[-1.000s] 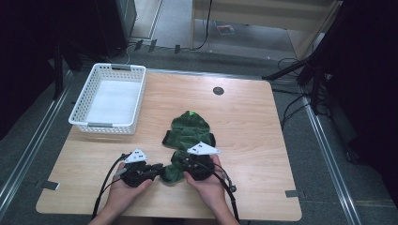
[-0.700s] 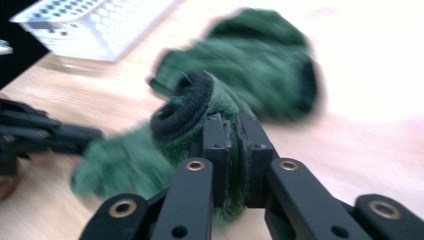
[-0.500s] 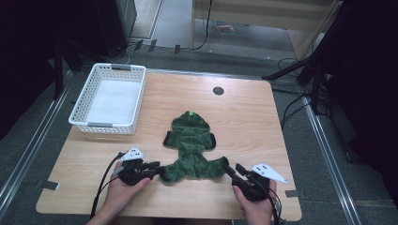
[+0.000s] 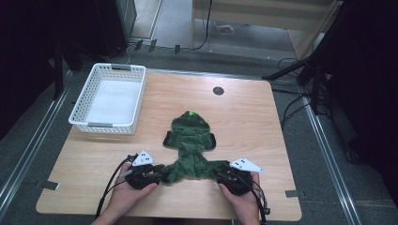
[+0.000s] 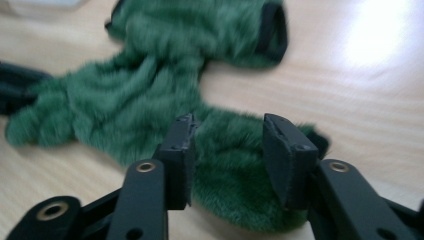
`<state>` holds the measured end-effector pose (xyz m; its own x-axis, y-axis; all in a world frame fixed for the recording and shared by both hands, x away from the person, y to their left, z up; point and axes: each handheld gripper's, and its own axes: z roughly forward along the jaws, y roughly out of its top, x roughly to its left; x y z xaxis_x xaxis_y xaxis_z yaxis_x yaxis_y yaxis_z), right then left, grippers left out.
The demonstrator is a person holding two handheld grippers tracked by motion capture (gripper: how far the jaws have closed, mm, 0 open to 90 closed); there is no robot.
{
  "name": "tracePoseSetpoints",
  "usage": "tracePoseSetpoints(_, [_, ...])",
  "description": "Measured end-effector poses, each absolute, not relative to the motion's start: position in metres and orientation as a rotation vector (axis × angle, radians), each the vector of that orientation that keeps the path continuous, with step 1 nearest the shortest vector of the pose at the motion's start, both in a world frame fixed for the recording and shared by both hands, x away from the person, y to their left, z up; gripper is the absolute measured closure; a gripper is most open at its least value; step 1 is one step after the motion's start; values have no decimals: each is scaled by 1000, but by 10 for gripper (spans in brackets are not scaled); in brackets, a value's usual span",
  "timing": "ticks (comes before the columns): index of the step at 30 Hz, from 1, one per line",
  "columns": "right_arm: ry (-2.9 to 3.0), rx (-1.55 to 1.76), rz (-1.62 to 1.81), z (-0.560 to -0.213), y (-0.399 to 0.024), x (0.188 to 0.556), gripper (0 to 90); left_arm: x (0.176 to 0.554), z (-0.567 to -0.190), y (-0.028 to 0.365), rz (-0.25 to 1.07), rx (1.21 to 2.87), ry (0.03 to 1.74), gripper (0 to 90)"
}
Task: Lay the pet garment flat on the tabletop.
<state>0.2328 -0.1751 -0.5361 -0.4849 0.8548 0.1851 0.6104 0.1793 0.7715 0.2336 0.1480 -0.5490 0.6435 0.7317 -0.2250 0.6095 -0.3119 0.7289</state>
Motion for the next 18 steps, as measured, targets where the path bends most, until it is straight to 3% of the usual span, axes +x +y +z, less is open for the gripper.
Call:
tracePoseSetpoints(3, [2195,1429,1169,-541,-176,231,639,235,-548,154,212,2027,1056,791])
tracePoseSetpoints(6, [2208,1458,1166,-543,-178,228,661,237,-548,159,300,2034,1084,791])
tracePoseSetpoints(8, [2226,1467,1153,-542,-178,225,662,238,-547,162,358,2026,1115,741])
tracePoseSetpoints(12, [2260,1445,1163,-538,-174,219,626,241,-544,171,356,1964,1175,649])
tracePoseSetpoints(18, [2180,1346,1255,-516,-166,227,583,246,-529,162,227,1831,1169,543])
